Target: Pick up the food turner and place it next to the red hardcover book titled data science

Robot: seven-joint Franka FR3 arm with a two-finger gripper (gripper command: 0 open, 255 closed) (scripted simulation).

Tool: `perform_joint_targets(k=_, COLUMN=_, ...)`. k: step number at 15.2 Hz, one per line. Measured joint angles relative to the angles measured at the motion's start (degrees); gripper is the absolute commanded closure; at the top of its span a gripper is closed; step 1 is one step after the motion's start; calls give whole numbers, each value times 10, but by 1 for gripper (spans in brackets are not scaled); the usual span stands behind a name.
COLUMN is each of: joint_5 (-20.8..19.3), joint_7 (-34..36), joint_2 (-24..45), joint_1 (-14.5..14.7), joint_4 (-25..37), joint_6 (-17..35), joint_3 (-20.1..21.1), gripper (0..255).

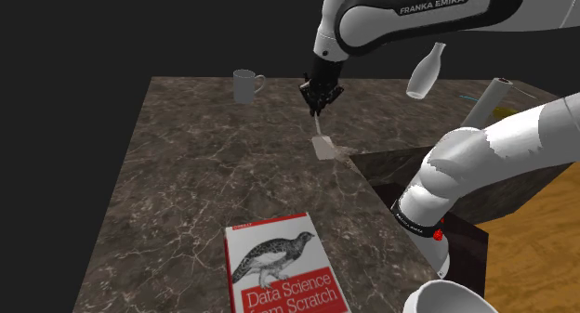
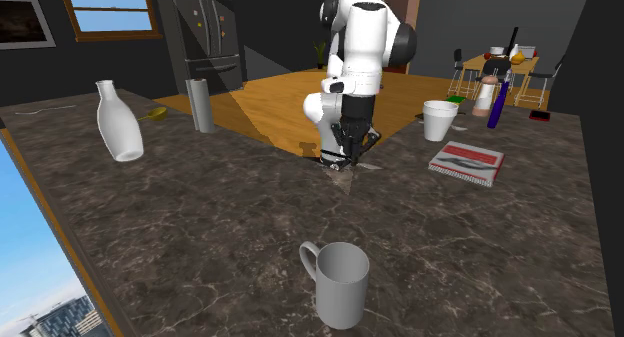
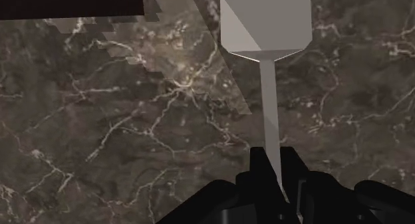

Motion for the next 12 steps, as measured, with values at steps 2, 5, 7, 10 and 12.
perform_joint_targets(k=2, joint_5=12, joint_7=29, joint_2=8, joint_1=12, joint_4=6, joint_6=3, joint_3=25, gripper=255)
perform_joint_targets(k=5, joint_5=28, joint_7=73, joint_2=19, joint_1=29, joint_4=25, joint_6=-3, joint_3=62, gripper=255)
perform_joint_targets(k=7, joint_5=37, joint_7=103, joint_2=29, joint_1=39, joint_4=33, joint_6=0, joint_3=86, gripper=255)
perform_joint_targets(k=10, joint_5=45, joint_7=149, joint_2=60, joint_1=48, joint_4=66, joint_6=1, joint_3=126, gripper=255)
perform_joint_targets(k=12, joint_5=48, joint_7=182, joint_2=77, joint_1=54, joint_4=87, joint_6=0, joint_3=153, gripper=255)
